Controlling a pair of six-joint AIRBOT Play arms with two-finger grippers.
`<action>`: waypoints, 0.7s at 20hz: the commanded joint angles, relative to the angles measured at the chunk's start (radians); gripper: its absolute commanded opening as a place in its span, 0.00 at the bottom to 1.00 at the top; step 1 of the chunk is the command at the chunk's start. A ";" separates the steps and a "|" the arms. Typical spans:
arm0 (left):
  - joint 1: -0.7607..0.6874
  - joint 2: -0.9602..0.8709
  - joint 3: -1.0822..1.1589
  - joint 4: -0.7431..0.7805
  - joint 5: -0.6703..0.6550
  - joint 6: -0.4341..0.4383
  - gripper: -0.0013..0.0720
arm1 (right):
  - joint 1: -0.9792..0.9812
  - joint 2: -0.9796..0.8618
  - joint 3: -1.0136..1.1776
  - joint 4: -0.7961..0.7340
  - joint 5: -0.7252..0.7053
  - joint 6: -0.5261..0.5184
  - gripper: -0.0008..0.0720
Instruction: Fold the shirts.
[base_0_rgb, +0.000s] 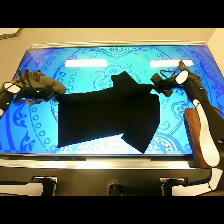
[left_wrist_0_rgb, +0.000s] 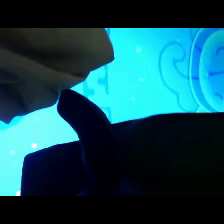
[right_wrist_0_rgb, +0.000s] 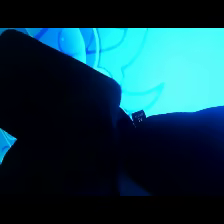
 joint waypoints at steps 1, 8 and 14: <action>0.007 -0.059 0.022 -0.037 -0.131 0.019 0.47 | -0.019 -0.029 0.002 0.094 0.024 -0.021 0.45; 0.222 0.066 0.036 0.254 -0.612 0.012 0.60 | -0.350 0.159 0.000 -0.015 0.603 -0.348 0.58; 0.264 0.224 -0.506 0.209 -0.543 0.094 0.70 | -0.392 0.159 -0.101 -0.108 0.715 -0.407 0.59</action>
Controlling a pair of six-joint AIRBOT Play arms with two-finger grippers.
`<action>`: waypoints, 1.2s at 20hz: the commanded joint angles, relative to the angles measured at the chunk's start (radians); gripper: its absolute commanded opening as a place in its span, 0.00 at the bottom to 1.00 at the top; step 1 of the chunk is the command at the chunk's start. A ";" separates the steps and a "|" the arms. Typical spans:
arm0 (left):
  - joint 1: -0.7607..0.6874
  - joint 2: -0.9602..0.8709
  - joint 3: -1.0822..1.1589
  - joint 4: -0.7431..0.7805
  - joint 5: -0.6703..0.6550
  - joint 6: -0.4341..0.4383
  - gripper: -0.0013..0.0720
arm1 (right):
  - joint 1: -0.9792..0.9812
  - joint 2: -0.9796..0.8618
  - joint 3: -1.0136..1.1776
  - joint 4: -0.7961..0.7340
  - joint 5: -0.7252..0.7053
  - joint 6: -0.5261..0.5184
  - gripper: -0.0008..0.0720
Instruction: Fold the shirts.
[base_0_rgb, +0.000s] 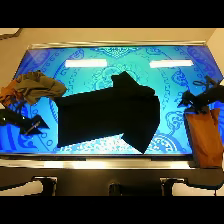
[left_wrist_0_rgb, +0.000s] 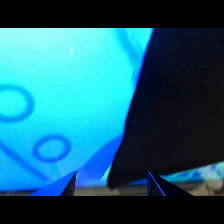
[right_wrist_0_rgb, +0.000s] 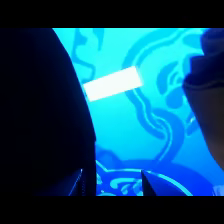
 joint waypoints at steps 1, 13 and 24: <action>0.018 0.063 -0.249 -0.040 0.042 0.066 0.69 | -0.024 0.007 -0.054 -0.020 0.081 -0.045 0.59; -0.105 0.055 -0.370 -0.175 0.297 0.015 0.54 | -0.024 0.006 -0.066 -0.020 0.051 -0.078 0.59; -0.118 0.104 -0.335 -0.173 0.323 0.005 0.05 | 0.093 -0.032 -0.333 0.095 -0.230 -0.134 0.60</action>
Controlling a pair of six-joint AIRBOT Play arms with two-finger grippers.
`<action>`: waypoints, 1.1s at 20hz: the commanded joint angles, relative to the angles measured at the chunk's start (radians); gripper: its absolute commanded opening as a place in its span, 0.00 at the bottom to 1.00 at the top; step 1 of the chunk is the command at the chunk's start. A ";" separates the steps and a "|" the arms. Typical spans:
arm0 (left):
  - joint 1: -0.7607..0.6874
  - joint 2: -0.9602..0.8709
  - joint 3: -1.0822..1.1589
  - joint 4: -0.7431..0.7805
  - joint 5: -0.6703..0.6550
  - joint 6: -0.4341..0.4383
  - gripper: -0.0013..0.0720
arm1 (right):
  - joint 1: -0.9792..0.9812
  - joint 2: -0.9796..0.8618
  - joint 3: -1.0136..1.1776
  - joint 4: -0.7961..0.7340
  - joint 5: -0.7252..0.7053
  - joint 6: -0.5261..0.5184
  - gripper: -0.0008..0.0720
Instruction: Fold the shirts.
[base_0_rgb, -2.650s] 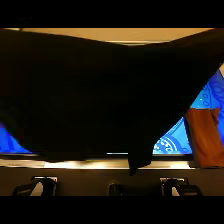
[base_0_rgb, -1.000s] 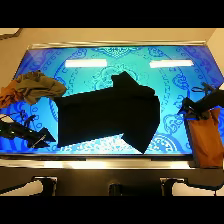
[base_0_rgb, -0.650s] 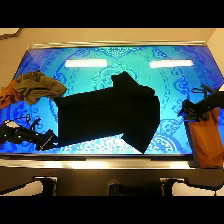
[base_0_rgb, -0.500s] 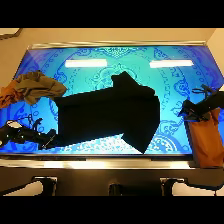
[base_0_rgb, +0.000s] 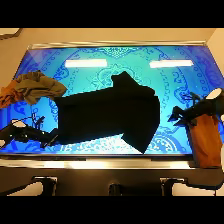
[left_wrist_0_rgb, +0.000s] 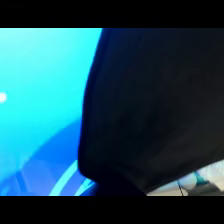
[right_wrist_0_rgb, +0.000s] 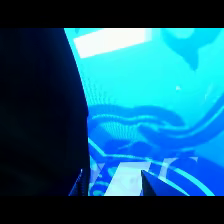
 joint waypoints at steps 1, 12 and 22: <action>-0.001 0.036 0.009 -0.001 0.023 0.000 0.05 | 0.068 -0.047 -0.077 0.038 -0.170 -0.016 0.60; -0.002 0.071 0.031 -0.002 0.006 0.020 0.05 | 0.091 -0.116 -0.076 0.195 -0.238 -0.052 0.37; -0.002 0.073 0.146 -0.002 -0.090 0.024 0.05 | 0.089 -0.116 -0.076 0.117 -0.129 -0.049 0.06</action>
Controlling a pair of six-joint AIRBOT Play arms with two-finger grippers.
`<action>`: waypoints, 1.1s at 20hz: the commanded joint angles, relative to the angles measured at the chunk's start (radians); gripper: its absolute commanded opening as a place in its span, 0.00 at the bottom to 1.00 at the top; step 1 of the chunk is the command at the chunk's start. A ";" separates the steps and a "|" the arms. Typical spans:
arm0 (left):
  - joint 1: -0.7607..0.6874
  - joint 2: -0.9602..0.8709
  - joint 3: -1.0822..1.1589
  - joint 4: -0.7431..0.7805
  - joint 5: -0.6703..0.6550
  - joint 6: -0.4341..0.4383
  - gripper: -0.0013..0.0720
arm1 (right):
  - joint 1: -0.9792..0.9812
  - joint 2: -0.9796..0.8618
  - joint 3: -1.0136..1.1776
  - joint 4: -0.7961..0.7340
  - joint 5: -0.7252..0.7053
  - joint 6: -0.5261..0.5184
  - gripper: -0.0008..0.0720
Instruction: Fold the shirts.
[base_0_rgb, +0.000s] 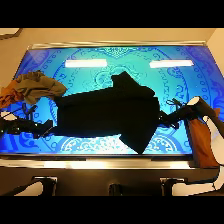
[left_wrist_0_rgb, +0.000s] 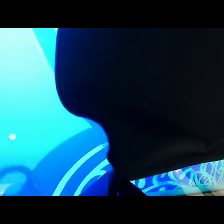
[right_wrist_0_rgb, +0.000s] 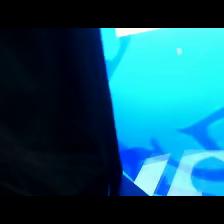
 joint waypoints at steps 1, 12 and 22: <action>0.000 0.004 0.012 0.000 -0.026 0.003 0.05 | 0.003 0.005 0.002 0.005 -0.003 0.012 0.06; 0.001 0.320 1.148 0.025 0.127 0.012 0.05 | 0.002 0.722 0.653 -0.098 -0.489 -0.122 0.06; 0.001 0.522 1.265 0.117 0.207 -0.195 0.05 | 0.002 1.062 0.733 -0.390 -0.363 0.066 0.06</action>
